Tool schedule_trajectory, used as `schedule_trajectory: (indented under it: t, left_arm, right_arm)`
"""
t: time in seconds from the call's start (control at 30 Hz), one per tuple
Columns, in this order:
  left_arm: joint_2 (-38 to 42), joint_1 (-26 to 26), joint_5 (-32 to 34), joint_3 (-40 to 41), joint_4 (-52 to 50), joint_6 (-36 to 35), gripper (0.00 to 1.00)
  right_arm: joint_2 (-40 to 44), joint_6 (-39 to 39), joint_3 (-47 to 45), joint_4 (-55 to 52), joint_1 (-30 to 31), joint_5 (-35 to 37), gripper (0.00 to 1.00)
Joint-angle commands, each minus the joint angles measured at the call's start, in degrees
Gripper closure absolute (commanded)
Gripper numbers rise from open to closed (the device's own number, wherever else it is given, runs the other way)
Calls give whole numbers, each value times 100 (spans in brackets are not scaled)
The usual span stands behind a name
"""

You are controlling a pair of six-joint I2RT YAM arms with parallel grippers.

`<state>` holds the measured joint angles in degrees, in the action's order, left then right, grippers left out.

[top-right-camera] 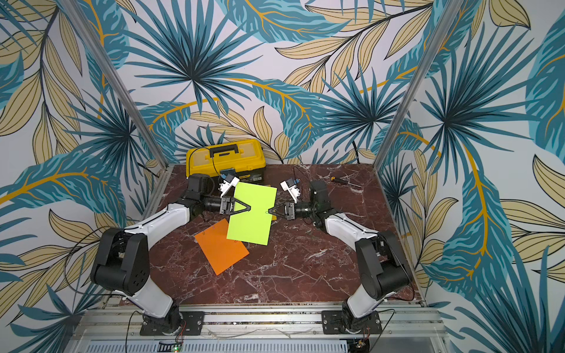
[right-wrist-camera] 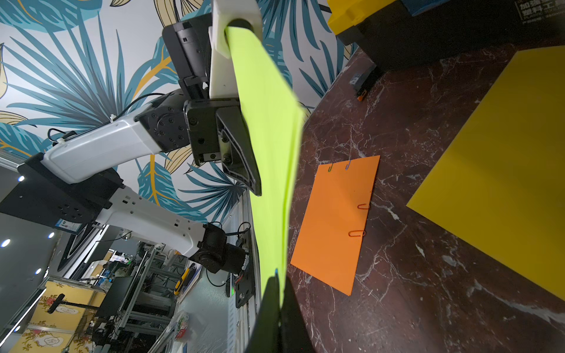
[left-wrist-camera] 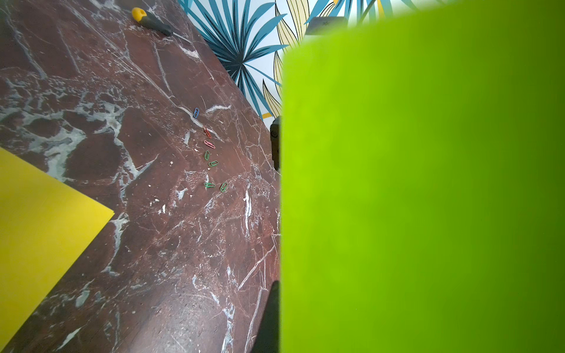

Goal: Unclip the paperclips from the documents
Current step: Remove the paper clip from the document.

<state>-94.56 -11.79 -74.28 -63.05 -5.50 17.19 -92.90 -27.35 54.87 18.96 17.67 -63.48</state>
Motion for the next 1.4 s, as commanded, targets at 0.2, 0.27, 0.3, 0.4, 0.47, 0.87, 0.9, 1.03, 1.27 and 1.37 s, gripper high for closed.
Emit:
schedule_trajectory:
  t: [0.2, 0.27, 0.3, 0.4, 0.47, 0.87, 0.9, 1.03, 1.27, 1.37]
  left_arm:
    - [99, 81, 38, 64, 63, -119, 100]
    - [105, 89, 36, 75, 55, -119, 100]
    - [105, 92, 37, 73, 58, -128, 100]
    - [114, 93, 37, 75, 58, -130, 100]
    - [114, 95, 39, 82, 56, -132, 100]
    - [122, 103, 45, 99, 57, -136, 100]
    - [113, 106, 46, 96, 57, -132, 100]
    - [114, 106, 45, 92, 58, -137, 100]
    - [113, 111, 45, 82, 62, -129, 100]
    - [114, 107, 46, 74, 58, -128, 100]
  right_arm:
    - [172, 208, -126, -333, -159, -13, 100]
    - [185, 238, -126, -386, -174, -12, 100]
    - [193, 256, -126, -414, -176, -7, 99]
    - [216, 309, -134, -490, -192, 1, 99]
    - [236, 323, -143, -508, -210, 12, 99]
    - [266, 354, -143, -586, -282, 29, 98]
    - [272, 357, -143, -591, -286, 29, 97]
    - [278, 387, -157, -625, -296, 29, 96]
    - [316, 467, -152, -746, -330, 38, 95]
    - [323, 479, -152, -762, -352, 29, 95]
